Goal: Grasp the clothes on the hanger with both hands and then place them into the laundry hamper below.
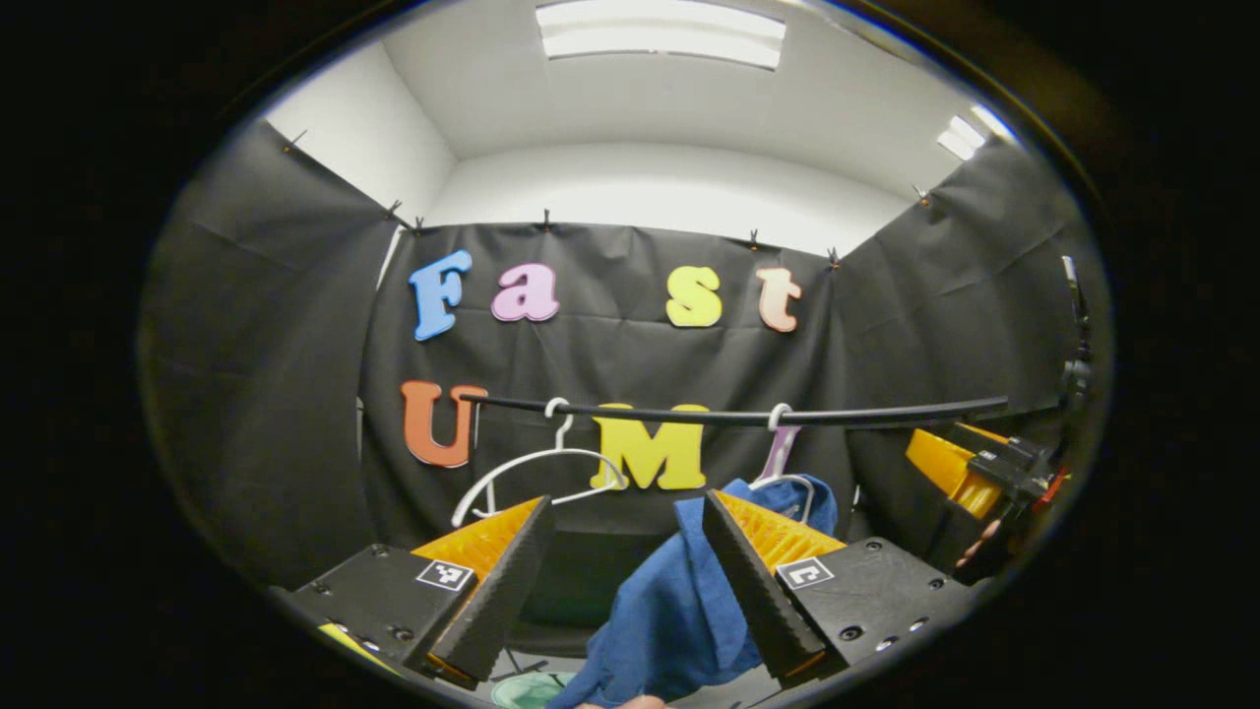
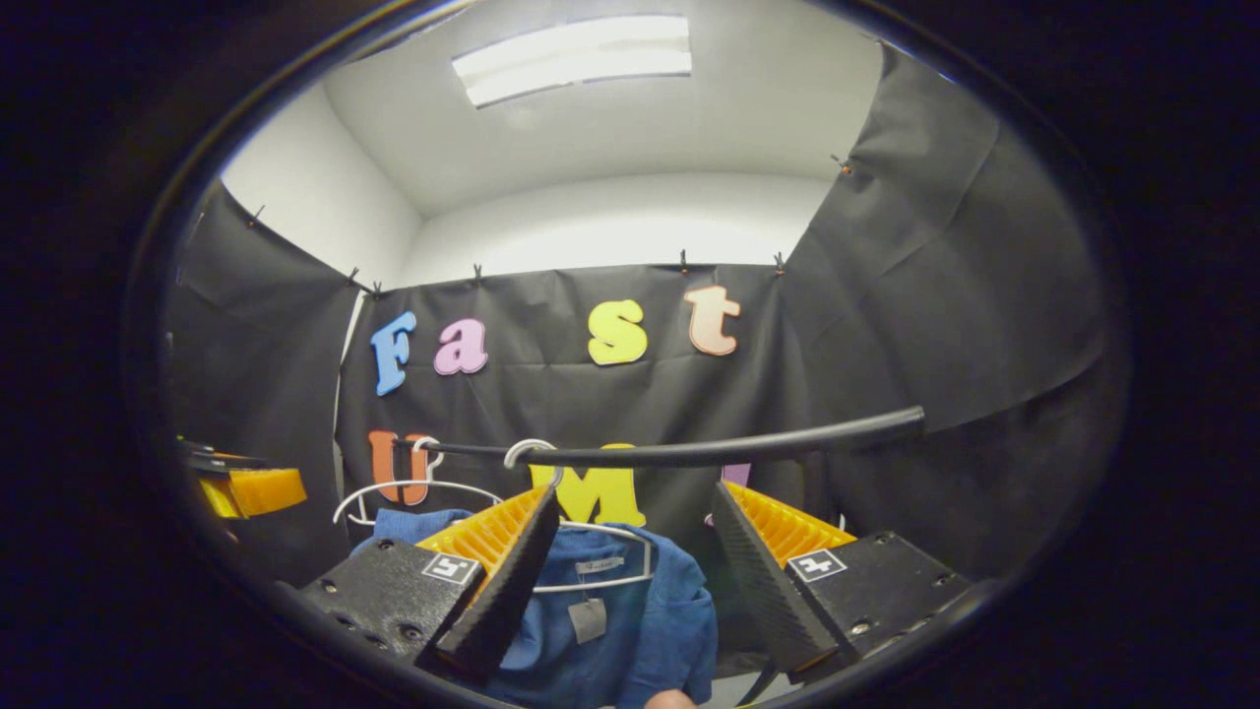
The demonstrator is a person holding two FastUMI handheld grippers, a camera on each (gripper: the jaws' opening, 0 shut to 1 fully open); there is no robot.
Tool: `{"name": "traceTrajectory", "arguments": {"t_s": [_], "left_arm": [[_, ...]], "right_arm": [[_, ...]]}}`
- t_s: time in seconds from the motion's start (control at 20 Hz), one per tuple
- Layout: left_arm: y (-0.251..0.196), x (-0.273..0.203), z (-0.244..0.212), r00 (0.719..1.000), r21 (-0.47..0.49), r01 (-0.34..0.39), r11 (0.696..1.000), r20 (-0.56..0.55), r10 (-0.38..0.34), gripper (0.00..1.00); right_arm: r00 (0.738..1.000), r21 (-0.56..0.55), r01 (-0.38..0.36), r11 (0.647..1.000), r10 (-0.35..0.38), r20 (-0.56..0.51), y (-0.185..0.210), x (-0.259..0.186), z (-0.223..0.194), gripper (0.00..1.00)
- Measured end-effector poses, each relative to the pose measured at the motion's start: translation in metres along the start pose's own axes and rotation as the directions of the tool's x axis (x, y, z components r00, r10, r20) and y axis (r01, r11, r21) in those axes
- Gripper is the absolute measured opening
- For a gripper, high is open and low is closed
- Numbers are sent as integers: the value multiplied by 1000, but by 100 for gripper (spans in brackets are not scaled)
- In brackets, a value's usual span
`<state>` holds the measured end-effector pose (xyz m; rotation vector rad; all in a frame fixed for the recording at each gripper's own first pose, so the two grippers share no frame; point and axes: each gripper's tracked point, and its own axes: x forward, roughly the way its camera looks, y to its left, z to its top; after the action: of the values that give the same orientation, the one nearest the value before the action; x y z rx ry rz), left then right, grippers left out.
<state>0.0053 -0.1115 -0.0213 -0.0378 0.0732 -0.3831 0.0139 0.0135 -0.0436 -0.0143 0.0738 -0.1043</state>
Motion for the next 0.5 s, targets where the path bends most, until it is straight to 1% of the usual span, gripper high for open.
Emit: {"name": "traceTrajectory", "arguments": {"t_s": [0.05,0.1,0.15,0.25,0.3,0.35,0.4,0.45,0.5], "left_arm": [[-12,0,-1,1000,-3,29,1000,-3,-29,92],[-23,3,-4,998,-5,55,998,-5,-55,100],[-31,5,-8,997,-5,74,997,-13,-74,98],[-35,11,-21,996,4,76,997,-51,-76,96],[-36,13,-29,995,2,73,997,-70,-73,98],[-37,17,-34,994,-3,67,998,-86,-67,100],[-38,21,-39,993,-5,63,998,-98,-63,100],[-37,24,-42,993,-2,51,999,-104,-51,100],[-36,29,-44,993,5,44,999,-110,-43,96]], "right_arm": [[1000,-9,1,1000,-1,-6,-1,-1,-3,99],[1000,-15,5,1000,-5,-12,-2,-1,-6,99],[1000,-19,9,1000,-10,-21,-4,-1,-10,99],[999,-22,21,1000,-22,-38,-7,0,-17,98],[999,-22,27,999,-28,-45,-9,0,-20,99],[998,-24,33,999,-34,-52,-9,1,-24,96],[998,-25,36,999,-37,-55,-9,2,-26,96],[997,-28,39,999,-41,-61,-10,3,-31,99],[997,-30,42,999,-44,-70,-9,5,-35,99]]}}
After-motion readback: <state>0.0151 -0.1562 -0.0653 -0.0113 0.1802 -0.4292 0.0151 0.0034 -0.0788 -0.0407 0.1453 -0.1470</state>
